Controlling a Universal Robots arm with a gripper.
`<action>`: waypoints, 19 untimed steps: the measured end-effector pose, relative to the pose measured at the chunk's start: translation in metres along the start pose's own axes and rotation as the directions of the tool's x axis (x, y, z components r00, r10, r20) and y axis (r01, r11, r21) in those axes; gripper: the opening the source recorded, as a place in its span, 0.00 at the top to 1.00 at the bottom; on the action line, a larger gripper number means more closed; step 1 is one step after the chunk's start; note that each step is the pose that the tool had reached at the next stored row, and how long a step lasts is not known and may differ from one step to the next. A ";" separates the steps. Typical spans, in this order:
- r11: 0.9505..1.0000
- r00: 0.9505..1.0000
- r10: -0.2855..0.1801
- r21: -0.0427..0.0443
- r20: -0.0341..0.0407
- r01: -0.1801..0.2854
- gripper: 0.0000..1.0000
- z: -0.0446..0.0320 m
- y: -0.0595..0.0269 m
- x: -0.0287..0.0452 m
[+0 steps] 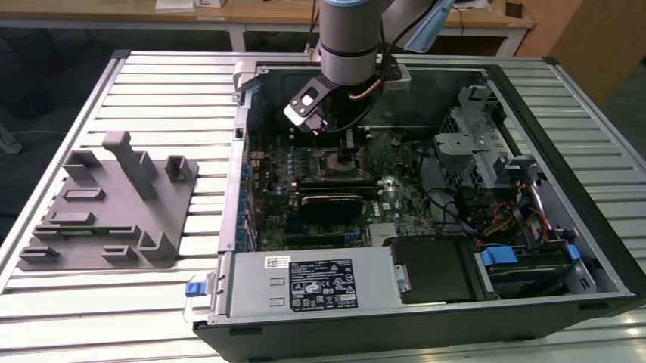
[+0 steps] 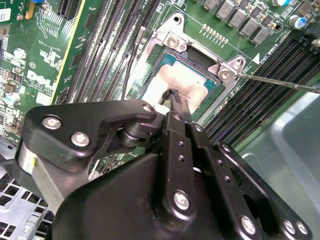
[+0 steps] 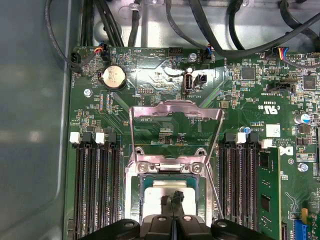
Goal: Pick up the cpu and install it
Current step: 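Place the cpu into insertion slot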
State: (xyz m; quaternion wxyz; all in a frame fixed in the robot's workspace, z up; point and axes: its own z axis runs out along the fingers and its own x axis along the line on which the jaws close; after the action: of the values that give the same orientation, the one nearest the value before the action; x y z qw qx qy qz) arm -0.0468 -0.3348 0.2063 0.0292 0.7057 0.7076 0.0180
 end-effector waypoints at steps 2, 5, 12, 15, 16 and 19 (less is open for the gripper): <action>1.000 1.000 0.000 0.000 0.000 0.000 0.89 0.0000 0.0000 0.0000; 1.000 1.000 0.000 0.000 0.000 0.000 0.89 0.0000 -0.0001 0.0000; 1.000 1.000 0.000 0.000 0.000 0.000 0.89 0.0004 -0.0038 0.0000; 1.000 1.000 0.000 0.000 0.000 0.000 0.89 0.0009 -0.0038 0.0001; 1.000 1.000 0.000 0.000 0.000 0.000 0.89 0.0015 -0.0039 0.0000; 1.000 1.000 0.000 0.000 0.000 0.000 0.89 0.0038 -0.0041 0.0001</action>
State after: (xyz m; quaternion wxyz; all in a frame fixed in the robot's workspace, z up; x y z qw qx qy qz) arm -0.0506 -0.3348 0.2022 0.0292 0.7057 0.7076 0.0180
